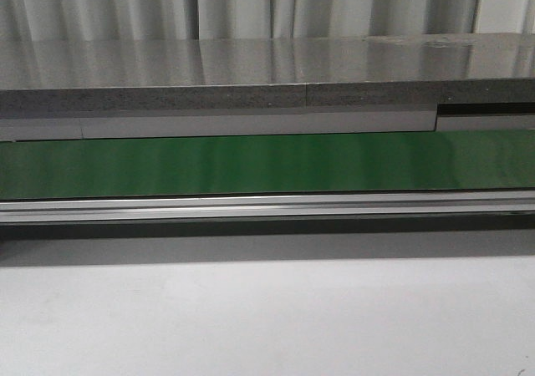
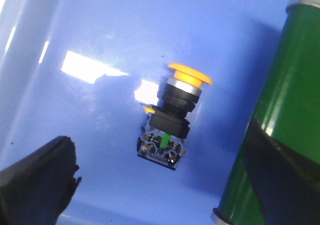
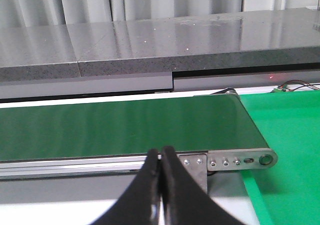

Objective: Move button from left to right
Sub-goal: 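Close the left gripper on the yellow-capped push-button and lift it, then carry the button over the belt and release it with the left gripper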

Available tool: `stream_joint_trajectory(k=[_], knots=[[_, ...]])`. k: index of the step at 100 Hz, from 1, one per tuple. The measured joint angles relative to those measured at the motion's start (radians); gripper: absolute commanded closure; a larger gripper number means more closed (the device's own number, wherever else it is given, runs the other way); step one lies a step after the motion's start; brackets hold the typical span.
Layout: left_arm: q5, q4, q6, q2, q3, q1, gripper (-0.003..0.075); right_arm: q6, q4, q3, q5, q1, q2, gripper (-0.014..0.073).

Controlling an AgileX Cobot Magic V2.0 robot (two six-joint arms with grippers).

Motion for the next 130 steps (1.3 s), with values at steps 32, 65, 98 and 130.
stream_joint_trajectory(k=[32, 65, 98, 130], knots=[[-0.018, -0.023, 0.000, 0.033, 0.000, 0.021, 0.0069, 0.000, 0.000, 0.000, 0.000, 0.000, 0.000, 0.0660], [-0.026, -0.032, 0.000, 0.126, 0.000, 0.019, 0.0069, 0.000, 0.000, 0.000, 0.000, 0.000, 0.000, 0.0660], [-0.055, -0.034, 0.006, 0.200, -0.001, -0.021, 0.0085, 0.000, 0.000, 0.000, 0.000, 0.000, 0.000, 0.0660], [-0.071, -0.013, 0.007, 0.248, -0.013, -0.023, 0.0375, 0.000, 0.000, 0.000, 0.000, 0.000, 0.000, 0.0660]])
